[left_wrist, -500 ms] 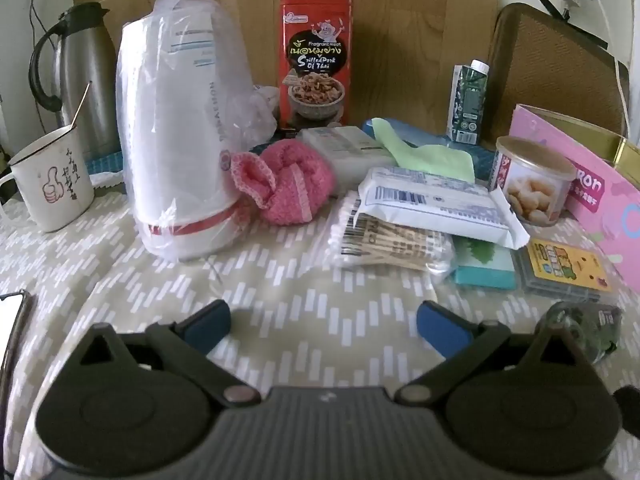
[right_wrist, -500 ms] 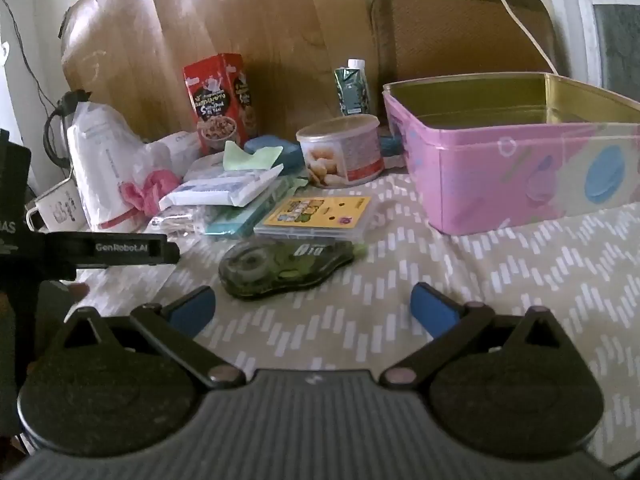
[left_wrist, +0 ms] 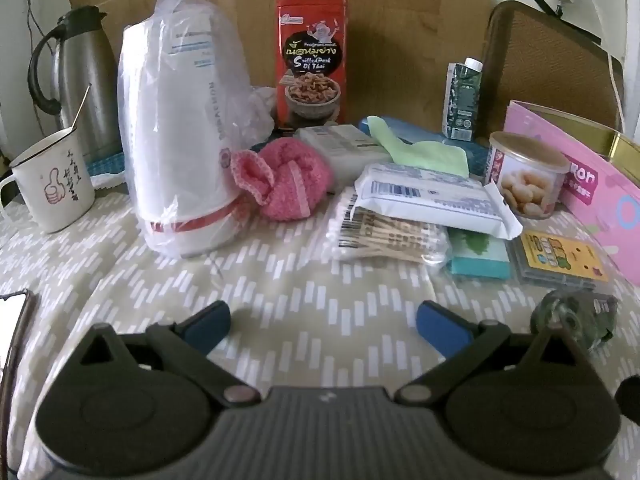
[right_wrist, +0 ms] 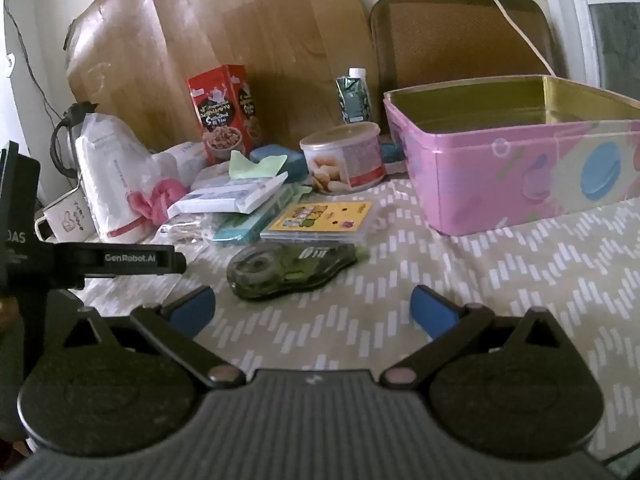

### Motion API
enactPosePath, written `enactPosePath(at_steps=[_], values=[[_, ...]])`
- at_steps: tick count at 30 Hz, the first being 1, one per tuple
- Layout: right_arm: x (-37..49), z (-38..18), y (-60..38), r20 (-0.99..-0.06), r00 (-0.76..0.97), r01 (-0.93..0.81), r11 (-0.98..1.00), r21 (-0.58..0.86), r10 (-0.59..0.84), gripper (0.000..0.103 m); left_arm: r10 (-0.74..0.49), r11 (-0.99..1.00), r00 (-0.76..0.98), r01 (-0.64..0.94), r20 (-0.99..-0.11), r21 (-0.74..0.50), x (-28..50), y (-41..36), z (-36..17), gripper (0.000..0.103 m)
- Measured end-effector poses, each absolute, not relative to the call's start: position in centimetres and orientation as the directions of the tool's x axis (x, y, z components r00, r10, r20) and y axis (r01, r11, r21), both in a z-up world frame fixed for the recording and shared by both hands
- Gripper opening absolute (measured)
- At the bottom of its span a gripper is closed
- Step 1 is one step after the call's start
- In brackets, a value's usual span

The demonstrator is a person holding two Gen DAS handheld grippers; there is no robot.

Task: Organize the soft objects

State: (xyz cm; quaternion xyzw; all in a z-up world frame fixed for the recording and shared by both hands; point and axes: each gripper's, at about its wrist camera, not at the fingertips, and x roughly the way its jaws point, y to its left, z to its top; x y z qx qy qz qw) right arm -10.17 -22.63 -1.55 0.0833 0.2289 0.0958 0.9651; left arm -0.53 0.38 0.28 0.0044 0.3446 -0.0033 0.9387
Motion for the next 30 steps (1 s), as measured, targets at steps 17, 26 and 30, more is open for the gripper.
enactPosePath(at_steps=[17,26,30], values=[[-10.4,-1.4,-21.2,-0.365,0.905,-0.168,0.973,0.16,0.217,0.103,0.001,0.998,0.834,0.035,-0.552,0.054,-2.0,-0.4,1.4,0.103],[-10.6,-1.6,-21.2,-0.34,0.92,-0.153,0.977,0.152,0.197,0.103,-0.005,0.998,0.839,0.04,-0.544,0.051,-2.3,-0.4,1.1,0.103],[-10.8,-1.7,-21.3,-0.322,0.929,-0.14,0.978,0.154,0.184,0.103,-0.007,0.998,0.84,0.039,-0.542,0.048,-2.5,-0.4,1.0,0.103]])
